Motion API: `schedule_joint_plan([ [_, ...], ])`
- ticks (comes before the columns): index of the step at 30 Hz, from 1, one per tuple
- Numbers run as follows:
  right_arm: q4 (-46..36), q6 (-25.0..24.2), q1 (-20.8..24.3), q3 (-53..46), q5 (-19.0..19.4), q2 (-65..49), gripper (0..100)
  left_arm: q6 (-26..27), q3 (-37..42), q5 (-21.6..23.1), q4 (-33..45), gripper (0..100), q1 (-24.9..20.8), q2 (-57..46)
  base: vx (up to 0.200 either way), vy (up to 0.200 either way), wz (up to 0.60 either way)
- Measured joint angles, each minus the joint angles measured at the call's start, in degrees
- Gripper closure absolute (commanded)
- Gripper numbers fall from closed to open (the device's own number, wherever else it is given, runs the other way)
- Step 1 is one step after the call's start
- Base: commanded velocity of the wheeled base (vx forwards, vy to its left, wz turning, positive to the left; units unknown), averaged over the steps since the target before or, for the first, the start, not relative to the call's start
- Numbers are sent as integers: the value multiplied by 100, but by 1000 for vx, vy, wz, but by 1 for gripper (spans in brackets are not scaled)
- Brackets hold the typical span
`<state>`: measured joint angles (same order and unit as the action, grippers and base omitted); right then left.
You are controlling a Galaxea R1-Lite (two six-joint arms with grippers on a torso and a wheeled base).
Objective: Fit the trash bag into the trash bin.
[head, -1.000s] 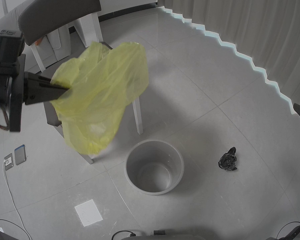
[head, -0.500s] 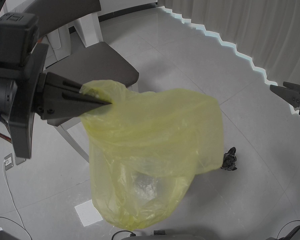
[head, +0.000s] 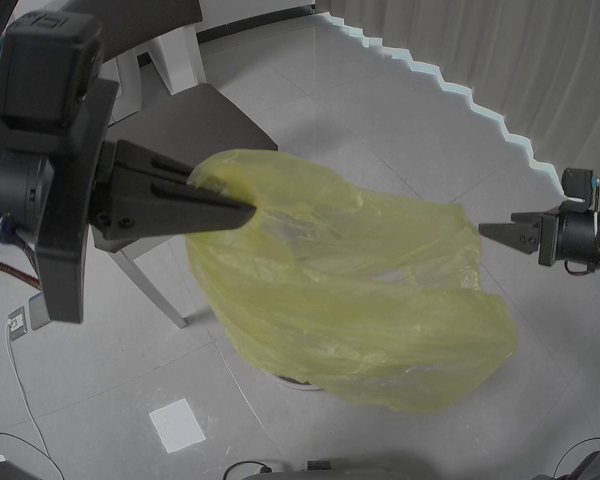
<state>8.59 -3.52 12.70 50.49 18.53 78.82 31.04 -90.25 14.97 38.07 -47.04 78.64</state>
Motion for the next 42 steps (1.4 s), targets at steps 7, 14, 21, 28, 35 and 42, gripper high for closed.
schedule_joint_plan([
  [7,35,-9,223,-640,10,-94,0,0,-63,-24,-394,100,-52,33,0,0,0],
  [14,44,-27,450,-868,7,-176,0,0,-168,-30,-419,100,-94,60,0,0,0],
  [21,55,-263,1025,-1113,-26,-538,0,0,-168,-39,-430,100,-37,71,0,0,0],
  [28,446,-391,1185,-1207,-55,-525,0,-2,-211,-39,-474,100,-50,73,0,0,0],
  [35,462,-389,1200,-1304,-59,-429,0,-2,-211,-46,-550,100,-66,74,0,0,0],
  [42,478,-397,1312,-1425,-48,-267,0,-9,-195,-46,-668,100,-85,74,0,0,0],
])
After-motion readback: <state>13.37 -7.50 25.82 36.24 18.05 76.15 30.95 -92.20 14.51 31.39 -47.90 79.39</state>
